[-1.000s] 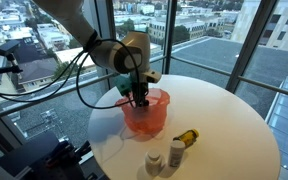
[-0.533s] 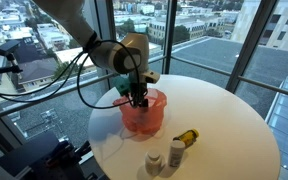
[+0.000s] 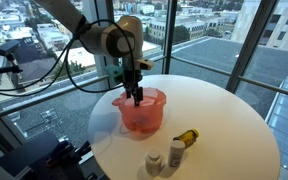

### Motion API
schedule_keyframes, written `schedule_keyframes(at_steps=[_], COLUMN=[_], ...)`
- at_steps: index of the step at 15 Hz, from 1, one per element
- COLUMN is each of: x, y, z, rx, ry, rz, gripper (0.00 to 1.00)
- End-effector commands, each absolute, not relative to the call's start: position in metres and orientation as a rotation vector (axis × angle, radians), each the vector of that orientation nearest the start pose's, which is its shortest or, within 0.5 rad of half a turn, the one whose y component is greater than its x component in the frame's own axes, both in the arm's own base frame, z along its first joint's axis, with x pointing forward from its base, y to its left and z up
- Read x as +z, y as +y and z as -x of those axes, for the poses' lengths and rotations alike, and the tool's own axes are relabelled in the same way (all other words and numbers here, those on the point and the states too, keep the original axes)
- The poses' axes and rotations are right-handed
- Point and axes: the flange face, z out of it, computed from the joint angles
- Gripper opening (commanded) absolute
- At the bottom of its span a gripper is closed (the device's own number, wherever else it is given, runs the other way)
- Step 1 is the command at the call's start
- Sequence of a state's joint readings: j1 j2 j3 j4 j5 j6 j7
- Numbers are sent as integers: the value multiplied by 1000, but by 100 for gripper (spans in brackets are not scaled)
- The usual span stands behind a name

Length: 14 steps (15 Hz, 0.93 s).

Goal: Put the blue box in the plastic bag

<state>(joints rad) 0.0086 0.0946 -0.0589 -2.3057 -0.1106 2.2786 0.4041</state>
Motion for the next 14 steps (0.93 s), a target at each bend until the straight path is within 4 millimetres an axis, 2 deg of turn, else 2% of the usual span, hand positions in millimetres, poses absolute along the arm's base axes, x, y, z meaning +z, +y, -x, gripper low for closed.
schedule_keyframes(at_steps=[1, 10, 14], x=[333, 404, 420], y=[-20, -5, -5], z=[-496, -468, -462], rx=[216, 256, 259], ry=[542, 411, 384], rz=[3185, 3171, 3167], gripper=[100, 100, 100])
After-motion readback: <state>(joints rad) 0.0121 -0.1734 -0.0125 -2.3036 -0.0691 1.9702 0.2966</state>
